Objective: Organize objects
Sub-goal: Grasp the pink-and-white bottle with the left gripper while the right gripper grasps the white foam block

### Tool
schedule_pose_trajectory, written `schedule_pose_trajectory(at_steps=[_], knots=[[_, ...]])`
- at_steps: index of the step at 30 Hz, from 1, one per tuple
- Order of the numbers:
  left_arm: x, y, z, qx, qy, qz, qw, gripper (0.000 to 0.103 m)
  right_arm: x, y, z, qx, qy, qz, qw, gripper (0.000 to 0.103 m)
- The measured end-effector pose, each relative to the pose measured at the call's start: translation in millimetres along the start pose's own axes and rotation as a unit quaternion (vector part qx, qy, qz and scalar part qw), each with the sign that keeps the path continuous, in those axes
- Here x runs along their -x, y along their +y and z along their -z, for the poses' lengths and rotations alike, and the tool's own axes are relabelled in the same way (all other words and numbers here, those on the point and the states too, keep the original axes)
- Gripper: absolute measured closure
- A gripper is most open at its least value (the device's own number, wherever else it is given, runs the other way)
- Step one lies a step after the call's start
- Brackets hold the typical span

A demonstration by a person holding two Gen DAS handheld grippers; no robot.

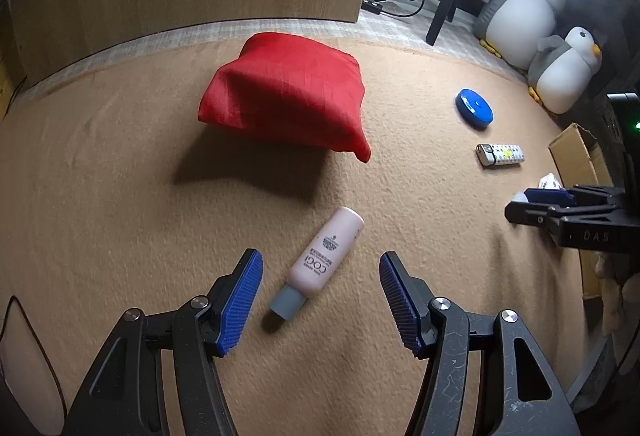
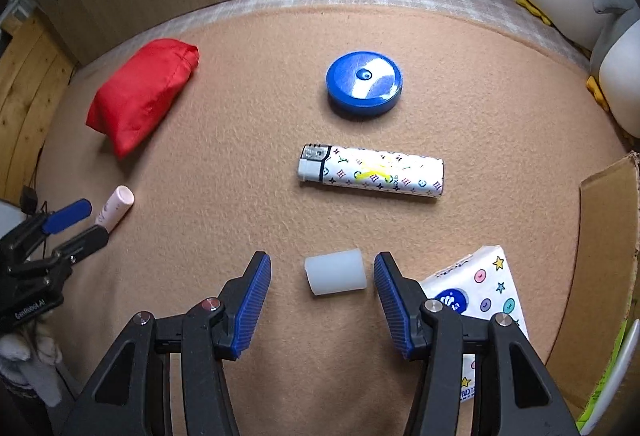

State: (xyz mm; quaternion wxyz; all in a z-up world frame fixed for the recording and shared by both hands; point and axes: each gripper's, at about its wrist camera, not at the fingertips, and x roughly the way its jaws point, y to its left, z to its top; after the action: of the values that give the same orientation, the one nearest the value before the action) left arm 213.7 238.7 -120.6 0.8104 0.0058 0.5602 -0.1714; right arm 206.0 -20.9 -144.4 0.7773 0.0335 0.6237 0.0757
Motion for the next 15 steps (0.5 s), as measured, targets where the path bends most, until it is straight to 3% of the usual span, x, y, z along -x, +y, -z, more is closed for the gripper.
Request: schedule_pose_trajectory(at_steps=[10,13,15], knots=[[-8.6,-6.8,-1.3,-0.021,0.015,0.0,0.9997,0.063,-6.1,8.8,3.7,0.032,0.007,0.025,0.999,0.061],[-12.1,-8.7,0.0,-0.025,0.021,-0.001,0.9995,0.077,-7.4,10.2,2.7,0.039,0.007,0.033,0.999,0.068],[-13.5,-9.5,0.6,-0.023,0.021,-0.001,0.9995,0.079,-9.7,12.2,-1.6,0.041,0.007,0.035,0.998,0.076]])
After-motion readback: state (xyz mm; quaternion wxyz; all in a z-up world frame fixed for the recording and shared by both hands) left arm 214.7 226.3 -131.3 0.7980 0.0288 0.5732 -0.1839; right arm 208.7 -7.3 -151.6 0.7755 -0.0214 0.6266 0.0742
